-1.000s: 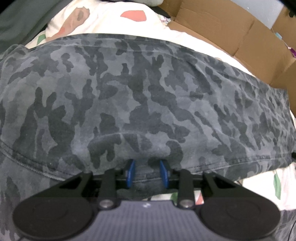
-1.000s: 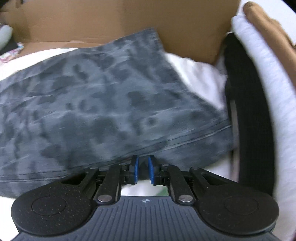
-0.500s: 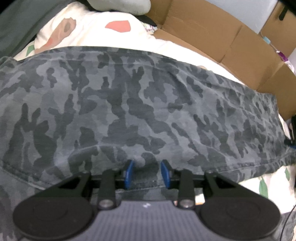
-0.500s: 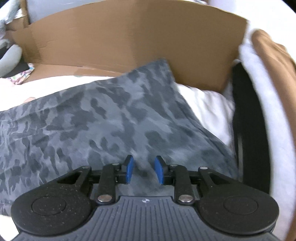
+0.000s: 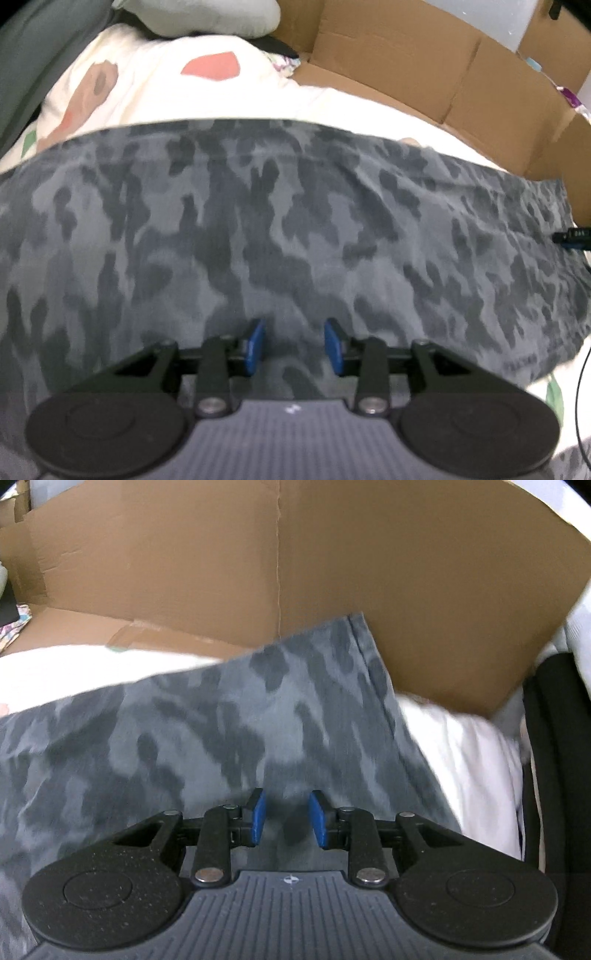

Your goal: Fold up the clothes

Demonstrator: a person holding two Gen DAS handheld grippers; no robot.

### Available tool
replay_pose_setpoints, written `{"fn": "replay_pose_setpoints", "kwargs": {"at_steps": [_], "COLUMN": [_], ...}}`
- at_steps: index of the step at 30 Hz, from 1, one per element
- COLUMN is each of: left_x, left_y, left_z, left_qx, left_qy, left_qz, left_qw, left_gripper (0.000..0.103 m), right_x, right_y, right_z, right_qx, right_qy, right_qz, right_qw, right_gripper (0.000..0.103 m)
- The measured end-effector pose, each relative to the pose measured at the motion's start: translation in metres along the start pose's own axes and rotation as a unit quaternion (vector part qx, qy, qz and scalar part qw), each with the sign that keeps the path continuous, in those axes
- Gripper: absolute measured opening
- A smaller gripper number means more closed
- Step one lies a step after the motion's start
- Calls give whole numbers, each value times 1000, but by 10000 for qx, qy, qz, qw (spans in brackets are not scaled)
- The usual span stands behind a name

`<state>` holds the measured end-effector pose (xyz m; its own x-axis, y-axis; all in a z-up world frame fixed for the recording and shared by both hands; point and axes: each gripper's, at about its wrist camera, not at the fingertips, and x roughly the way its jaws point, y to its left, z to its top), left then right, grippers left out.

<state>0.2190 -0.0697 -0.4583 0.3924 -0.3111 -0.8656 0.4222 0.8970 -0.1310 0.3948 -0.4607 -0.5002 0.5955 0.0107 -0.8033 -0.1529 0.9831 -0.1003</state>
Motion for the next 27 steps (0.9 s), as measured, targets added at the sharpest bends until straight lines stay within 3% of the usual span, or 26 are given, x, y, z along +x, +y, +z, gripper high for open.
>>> {"fn": "replay_pose_setpoints", "kwargs": {"at_steps": [8, 13, 17, 21, 27], "left_x": [30, 50, 64, 75, 85], "left_y": [-1, 3, 8, 11, 11], "left_z": [37, 58, 80, 105, 132], "left_qx": [281, 361, 91, 52, 48], "left_qy": [-130, -281, -394, -330, -232], "left_qz": [207, 458, 668, 778, 838], "left_qw": [9993, 9979, 9969, 9964, 9962], "left_gripper": [40, 45, 45, 53, 59], "right_x": [27, 45, 60, 65, 52], "right_y": [-7, -17, -22, -18, -10], "right_z": [31, 49, 60, 69, 69], "right_qx": [-71, 57, 159, 101, 150], "right_qy": [83, 126, 143, 192, 215], "right_qz": [-105, -484, -496, -594, -522], "right_qw": [9999, 9987, 9985, 9980, 9983], "right_gripper": [31, 31, 31, 31, 33]}}
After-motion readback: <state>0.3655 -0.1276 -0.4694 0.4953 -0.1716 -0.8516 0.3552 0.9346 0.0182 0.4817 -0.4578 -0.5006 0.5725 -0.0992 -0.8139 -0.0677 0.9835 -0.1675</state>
